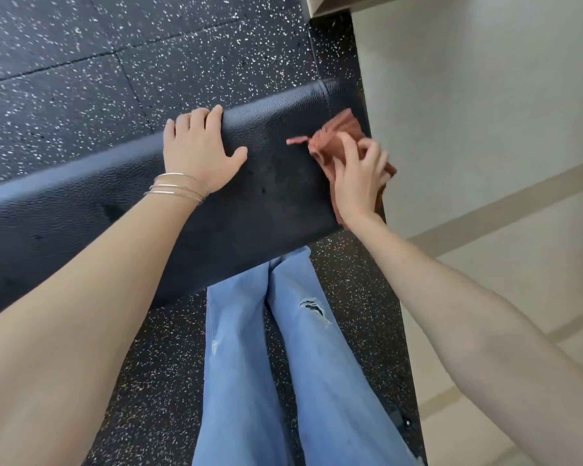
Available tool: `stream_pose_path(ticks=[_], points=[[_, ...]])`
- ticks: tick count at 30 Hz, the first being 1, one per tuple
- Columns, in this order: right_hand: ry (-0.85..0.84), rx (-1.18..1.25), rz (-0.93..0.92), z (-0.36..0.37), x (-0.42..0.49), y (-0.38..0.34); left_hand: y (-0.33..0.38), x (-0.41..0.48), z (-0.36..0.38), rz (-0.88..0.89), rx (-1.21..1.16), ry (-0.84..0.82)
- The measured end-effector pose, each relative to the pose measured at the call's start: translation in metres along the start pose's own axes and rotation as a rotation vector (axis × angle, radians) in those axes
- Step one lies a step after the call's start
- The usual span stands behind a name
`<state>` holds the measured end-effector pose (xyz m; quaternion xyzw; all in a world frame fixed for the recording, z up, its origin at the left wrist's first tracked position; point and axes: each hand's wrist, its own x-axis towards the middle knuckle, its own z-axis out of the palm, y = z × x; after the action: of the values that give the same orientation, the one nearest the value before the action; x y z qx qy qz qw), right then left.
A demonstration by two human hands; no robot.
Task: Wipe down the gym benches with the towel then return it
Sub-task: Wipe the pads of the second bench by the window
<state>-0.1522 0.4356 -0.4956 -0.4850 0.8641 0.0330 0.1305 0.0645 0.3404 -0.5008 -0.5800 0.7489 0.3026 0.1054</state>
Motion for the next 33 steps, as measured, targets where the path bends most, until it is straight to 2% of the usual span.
stream_pose_path(ticks=[3,7,10,15,18,20,22,27,31,33], points=[[0.0,0.035,0.003,-0.014,0.069,-0.04,-0.005,-0.002,-0.002,-0.002,-0.003,0.008],[-0.135,-0.011,-0.166,-0.026,0.102,-0.04,-0.004,-0.006,-0.003,-0.02,0.024,0.008],[-0.081,0.017,-0.228,-0.018,0.065,-0.002,0.004,-0.01,0.001,-0.052,0.041,0.02],[-0.032,0.042,-0.108,0.006,-0.036,0.054,0.007,-0.015,0.006,-0.062,0.095,0.035],[-0.08,0.025,-0.269,0.016,-0.074,0.061,0.005,-0.019,0.007,-0.057,0.128,0.045],[-0.071,-0.018,-0.411,0.019,-0.067,0.052,0.01,-0.025,0.009,-0.064,0.146,0.041],[-0.023,-0.041,-0.455,0.015,-0.04,0.032,0.014,-0.031,0.01,-0.077,0.148,0.039],[0.011,0.045,-0.273,-0.003,0.021,0.006,-0.01,-0.034,0.002,-0.193,0.133,0.065],[0.139,0.085,-0.159,0.022,-0.04,0.015,-0.028,-0.045,0.004,-0.214,0.144,0.056],[0.091,0.088,-0.248,0.038,-0.087,0.014,-0.029,-0.05,0.008,-0.208,0.141,0.066]])
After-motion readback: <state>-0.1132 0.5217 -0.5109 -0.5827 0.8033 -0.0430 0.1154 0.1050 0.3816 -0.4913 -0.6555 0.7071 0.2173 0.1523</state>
